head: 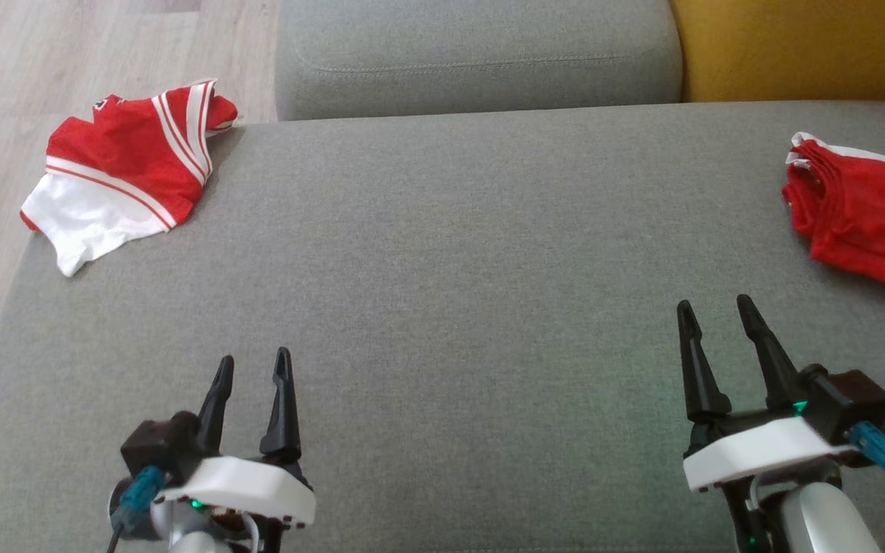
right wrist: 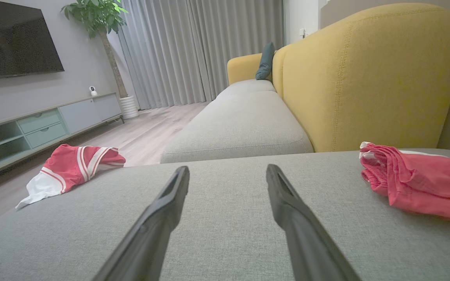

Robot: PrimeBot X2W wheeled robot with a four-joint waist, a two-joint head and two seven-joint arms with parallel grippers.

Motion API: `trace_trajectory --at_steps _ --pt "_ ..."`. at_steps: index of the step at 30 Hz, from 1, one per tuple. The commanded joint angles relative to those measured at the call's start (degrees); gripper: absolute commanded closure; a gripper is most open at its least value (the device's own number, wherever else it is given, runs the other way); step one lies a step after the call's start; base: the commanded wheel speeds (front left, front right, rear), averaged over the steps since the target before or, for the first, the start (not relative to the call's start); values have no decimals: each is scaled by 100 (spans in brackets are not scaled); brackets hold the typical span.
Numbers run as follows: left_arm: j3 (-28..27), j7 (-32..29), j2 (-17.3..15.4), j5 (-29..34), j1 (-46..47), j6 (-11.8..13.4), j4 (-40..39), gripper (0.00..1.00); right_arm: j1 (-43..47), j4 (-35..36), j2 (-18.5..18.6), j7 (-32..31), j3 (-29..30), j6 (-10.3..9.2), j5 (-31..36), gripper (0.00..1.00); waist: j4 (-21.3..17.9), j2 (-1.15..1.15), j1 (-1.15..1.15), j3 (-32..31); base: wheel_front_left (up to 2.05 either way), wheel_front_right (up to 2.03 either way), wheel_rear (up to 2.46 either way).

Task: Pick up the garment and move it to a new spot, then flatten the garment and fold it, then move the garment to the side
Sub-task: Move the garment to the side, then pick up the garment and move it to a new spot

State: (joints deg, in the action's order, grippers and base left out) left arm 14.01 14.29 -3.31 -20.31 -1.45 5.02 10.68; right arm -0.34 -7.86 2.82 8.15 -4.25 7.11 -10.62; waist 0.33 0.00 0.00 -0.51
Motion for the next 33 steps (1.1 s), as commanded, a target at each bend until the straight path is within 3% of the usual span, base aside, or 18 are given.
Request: trace_trajectory --at_steps 1,23,27,33 --pt "-175 71 7 8 187 -8 -193 0 -121 243 7 32 -136 37 -51 0 1 0 0 -4 0 0 0" --pt "-183 71 32 51 226 -59 -186 0 -40 305 6 -98 -145 37 -29 0 55 0 0 24 0 0 0" --pt "-174 71 34 58 258 -59 -190 0 -22 334 6 -99 -159 37 -22 0 272 0 0 32 0 0 0" --pt "-178 71 36 84 316 -64 -204 0 7 387 6 -105 -239 37 -59 0 958 0 0 48 0 0 0"
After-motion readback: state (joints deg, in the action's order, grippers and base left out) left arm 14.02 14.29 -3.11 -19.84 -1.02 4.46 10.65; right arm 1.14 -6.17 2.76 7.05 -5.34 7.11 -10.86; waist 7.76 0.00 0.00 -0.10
